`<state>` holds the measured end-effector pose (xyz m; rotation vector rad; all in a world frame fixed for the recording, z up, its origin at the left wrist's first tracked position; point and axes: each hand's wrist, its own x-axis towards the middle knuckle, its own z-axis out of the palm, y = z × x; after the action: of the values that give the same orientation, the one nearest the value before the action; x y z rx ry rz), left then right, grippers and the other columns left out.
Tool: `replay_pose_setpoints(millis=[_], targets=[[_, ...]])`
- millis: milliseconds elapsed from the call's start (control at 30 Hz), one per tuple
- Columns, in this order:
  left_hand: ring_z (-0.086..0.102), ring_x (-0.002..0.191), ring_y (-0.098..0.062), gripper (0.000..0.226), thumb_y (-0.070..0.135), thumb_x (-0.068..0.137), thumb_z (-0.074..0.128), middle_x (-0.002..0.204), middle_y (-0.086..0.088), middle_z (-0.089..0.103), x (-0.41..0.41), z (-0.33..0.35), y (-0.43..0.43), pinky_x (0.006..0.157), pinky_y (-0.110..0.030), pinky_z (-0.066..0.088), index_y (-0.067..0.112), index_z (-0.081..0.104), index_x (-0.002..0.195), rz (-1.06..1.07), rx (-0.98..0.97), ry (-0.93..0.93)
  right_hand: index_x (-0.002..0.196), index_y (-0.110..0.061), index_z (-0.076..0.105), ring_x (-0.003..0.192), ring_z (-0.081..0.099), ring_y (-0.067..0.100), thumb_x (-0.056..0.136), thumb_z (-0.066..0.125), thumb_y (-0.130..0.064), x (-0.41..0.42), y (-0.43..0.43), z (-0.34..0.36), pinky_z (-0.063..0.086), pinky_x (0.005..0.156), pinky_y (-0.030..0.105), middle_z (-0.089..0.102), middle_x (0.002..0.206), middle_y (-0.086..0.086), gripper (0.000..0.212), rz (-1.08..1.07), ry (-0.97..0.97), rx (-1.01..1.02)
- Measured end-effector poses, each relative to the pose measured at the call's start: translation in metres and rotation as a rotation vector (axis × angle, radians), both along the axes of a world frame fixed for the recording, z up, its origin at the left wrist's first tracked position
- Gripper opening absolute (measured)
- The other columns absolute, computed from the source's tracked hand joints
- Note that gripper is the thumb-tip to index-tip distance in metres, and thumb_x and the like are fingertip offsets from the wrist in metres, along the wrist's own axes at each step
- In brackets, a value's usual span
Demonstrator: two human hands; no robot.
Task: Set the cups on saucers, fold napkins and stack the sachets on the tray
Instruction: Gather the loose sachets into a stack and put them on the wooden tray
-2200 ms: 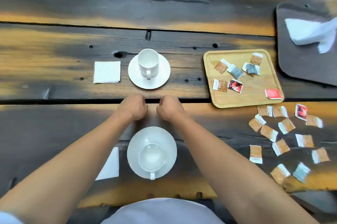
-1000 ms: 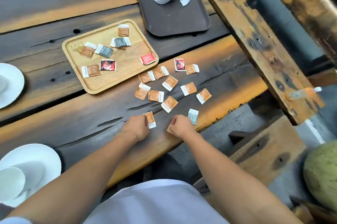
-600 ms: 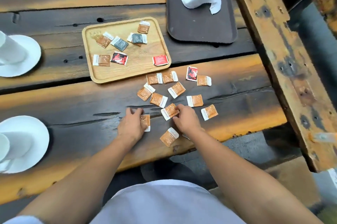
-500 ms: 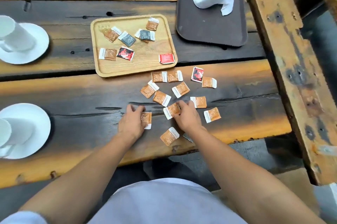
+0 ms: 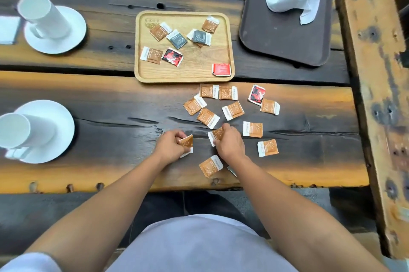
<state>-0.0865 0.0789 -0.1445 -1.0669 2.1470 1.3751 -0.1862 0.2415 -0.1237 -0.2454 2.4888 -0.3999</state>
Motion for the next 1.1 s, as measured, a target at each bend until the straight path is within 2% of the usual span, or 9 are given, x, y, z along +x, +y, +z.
replay_pose_setpoints(millis=[100, 267, 433, 500, 600, 700, 833, 967, 1100], targets=[[0.057, 0.066, -0.019, 0.022, -0.006, 0.077, 0.061, 0.070, -0.005, 0.061, -0.004, 0.005, -0.001, 0.061, -0.025, 0.049, 0.015, 0.064, 0.070, 0.306, 0.431, 0.032, 0.098, -0.010, 0.054, 0.111, 0.052, 0.033, 0.090, 0.062, -0.020, -0.002, 0.003, 0.002, 0.041, 0.088, 0.036, 0.059, 0.113, 0.014, 0.015, 0.003, -0.018, -0.074], [0.072, 0.089, -0.038, 0.030, -0.015, 0.078, 0.033, 0.094, -0.022, 0.072, -0.010, 0.017, -0.006, 0.074, -0.044, 0.061, -0.002, 0.048, 0.100, 0.602, 0.934, -0.014, 0.088, -0.010, 0.055, 0.102, 0.057, 0.034, 0.090, 0.060, -0.019, -0.007, 0.000, 0.011, 0.046, 0.085, 0.037, 0.065, 0.101, 0.016, 0.011, -0.013, -0.075, -0.152], [0.061, 0.067, -0.025, 0.035, 0.005, 0.070, 0.053, 0.081, -0.011, 0.064, -0.010, 0.029, -0.015, 0.073, -0.040, 0.057, 0.010, 0.056, 0.104, 0.570, 1.166, 0.041, 0.094, -0.024, 0.060, 0.087, 0.066, 0.026, 0.084, 0.071, -0.014, -0.017, -0.005, 0.030, 0.055, 0.084, 0.043, 0.069, 0.090, 0.002, 0.017, -0.128, -0.235, -0.311], [0.057, 0.064, -0.022, 0.026, 0.018, 0.075, 0.059, 0.080, -0.010, 0.062, -0.012, 0.034, -0.015, 0.067, -0.034, 0.053, 0.010, 0.061, 0.099, 0.571, 1.196, 0.056, 0.093, -0.027, 0.062, 0.079, 0.062, 0.015, 0.086, 0.070, -0.020, -0.022, -0.009, 0.040, 0.051, 0.079, 0.034, 0.067, 0.081, -0.007, 0.012, -0.092, -0.258, -0.369], [0.066, 0.075, -0.025, 0.032, 0.036, 0.083, 0.061, 0.087, -0.012, 0.068, -0.016, 0.038, -0.012, 0.074, -0.035, 0.056, 0.008, 0.067, 0.095, 0.544, 1.197, 0.039, 0.112, -0.017, 0.066, 0.096, 0.063, 0.015, 0.090, 0.067, -0.025, -0.025, -0.022, 0.055, 0.049, 0.091, 0.032, 0.070, 0.102, 0.000, 0.024, 0.059, -0.379, -0.432], [0.067, 0.080, -0.027, 0.058, 0.059, 0.084, 0.061, 0.089, -0.015, 0.069, -0.018, 0.041, -0.005, 0.079, -0.038, 0.056, 0.005, 0.073, 0.099, 0.498, 1.336, 0.014, 0.091, -0.026, 0.064, 0.081, 0.061, 0.009, 0.086, 0.072, -0.029, -0.019, -0.038, 0.063, 0.046, 0.077, 0.027, 0.066, 0.085, -0.007, 0.010, 0.297, -0.458, -0.357], [0.067, 0.080, -0.030, 0.076, 0.075, 0.073, 0.061, 0.087, -0.016, 0.068, -0.015, 0.037, 0.001, 0.078, -0.041, 0.057, 0.005, 0.072, 0.098, 0.518, 1.285, -0.032, 0.096, -0.026, 0.060, 0.077, 0.056, 0.013, 0.074, 0.080, -0.040, -0.011, -0.044, 0.057, 0.045, 0.067, 0.030, 0.054, 0.078, -0.008, 0.033, 0.396, -0.225, -0.293], [0.059, 0.062, -0.022, 0.071, 0.075, 0.069, 0.066, 0.082, -0.010, 0.064, -0.007, 0.031, 0.001, 0.065, -0.036, 0.054, 0.008, 0.068, 0.093, 0.540, 1.286, -0.018, 0.095, -0.020, 0.061, 0.082, 0.057, 0.018, 0.085, 0.067, -0.039, -0.008, -0.018, 0.040, 0.044, 0.069, 0.031, 0.059, 0.084, -0.002, 0.022, 0.115, 0.059, -0.313], [0.051, 0.047, -0.015, 0.056, 0.064, 0.073, 0.072, 0.071, -0.006, 0.058, 0.003, 0.022, 0.009, 0.049, -0.026, 0.050, 0.011, 0.063, 0.089, 0.594, 1.232, -0.016, 0.106, -0.021, 0.061, 0.100, 0.055, 0.022, 0.079, 0.075, -0.036, 0.014, 0.025, 0.012, 0.049, 0.086, 0.035, 0.055, 0.105, 0.000, 0.034, 0.294, -0.150, -0.048]])
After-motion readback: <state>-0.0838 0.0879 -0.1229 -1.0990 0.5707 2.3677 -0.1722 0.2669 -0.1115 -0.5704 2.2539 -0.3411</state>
